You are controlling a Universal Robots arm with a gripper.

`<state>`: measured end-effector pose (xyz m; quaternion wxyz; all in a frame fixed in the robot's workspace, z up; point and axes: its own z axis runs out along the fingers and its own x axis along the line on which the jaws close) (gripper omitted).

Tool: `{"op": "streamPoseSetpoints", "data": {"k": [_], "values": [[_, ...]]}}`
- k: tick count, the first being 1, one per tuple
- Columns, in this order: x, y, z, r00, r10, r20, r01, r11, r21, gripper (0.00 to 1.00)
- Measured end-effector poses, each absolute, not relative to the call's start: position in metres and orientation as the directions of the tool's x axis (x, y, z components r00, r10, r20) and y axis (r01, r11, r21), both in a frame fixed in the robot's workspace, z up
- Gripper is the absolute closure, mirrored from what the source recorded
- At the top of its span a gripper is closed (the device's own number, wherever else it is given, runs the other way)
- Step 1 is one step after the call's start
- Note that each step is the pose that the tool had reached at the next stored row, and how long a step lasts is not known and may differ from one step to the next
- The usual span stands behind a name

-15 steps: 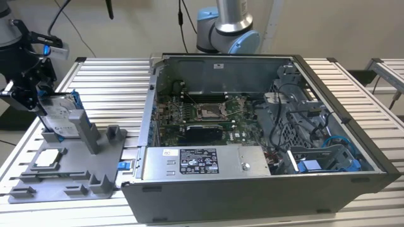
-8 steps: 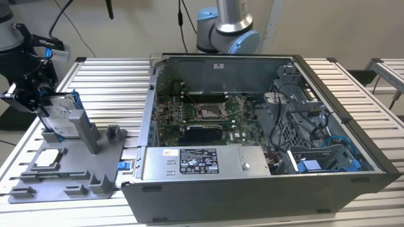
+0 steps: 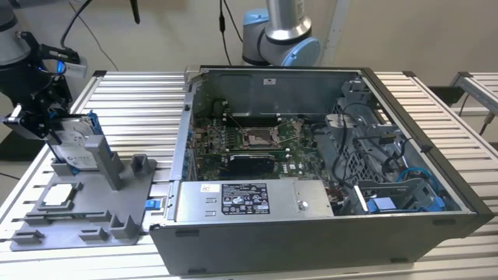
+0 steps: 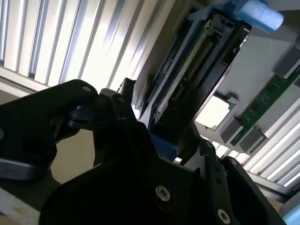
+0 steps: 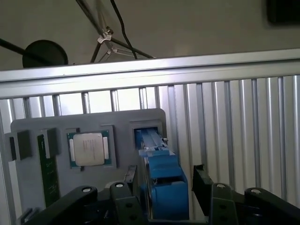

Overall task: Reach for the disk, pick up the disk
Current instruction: 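Pick up the disk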

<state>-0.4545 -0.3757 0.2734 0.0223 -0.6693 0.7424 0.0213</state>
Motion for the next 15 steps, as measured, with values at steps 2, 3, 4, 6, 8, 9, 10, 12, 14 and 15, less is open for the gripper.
{"op": "streamPoseSetpoints", "data": {"k": [2,3,4,6,8,9,10,12,14,15], "values": [[-0.4544,-0.3757,0.273,-0.103,-0.993,-0.063,-0.995,0.103,0.002,0.0],[-0.4544,-0.3758,0.2724,-0.103,-0.993,-0.066,-0.995,0.103,0.002,0.0],[-0.4543,-0.3758,0.2717,-0.102,-0.992,-0.07,-0.995,0.102,0.002,0.0],[-0.4544,-0.3756,0.2703,-0.102,-0.992,-0.074,-0.995,0.102,0.003,0.0],[-0.4545,-0.3757,0.2699,-0.102,-0.992,-0.074,-0.995,0.102,0.003,0.0],[-0.4545,-0.3757,0.2697,-0.102,-0.992,-0.074,-0.995,0.102,0.003,0.0],[-0.4544,-0.3757,0.2696,-0.102,-0.992,-0.074,-0.995,0.102,0.003,0.0],[-0.4544,-0.3757,0.2695,-0.102,-0.992,-0.074,-0.995,0.102,0.003,0.0],[-0.4544,-0.3757,0.2695,-0.102,-0.992,-0.074,-0.995,0.102,0.003,1.0],[-0.4544,-0.3757,0.2695,-0.102,-0.992,-0.074,-0.995,0.102,0.003,1.0]]}}
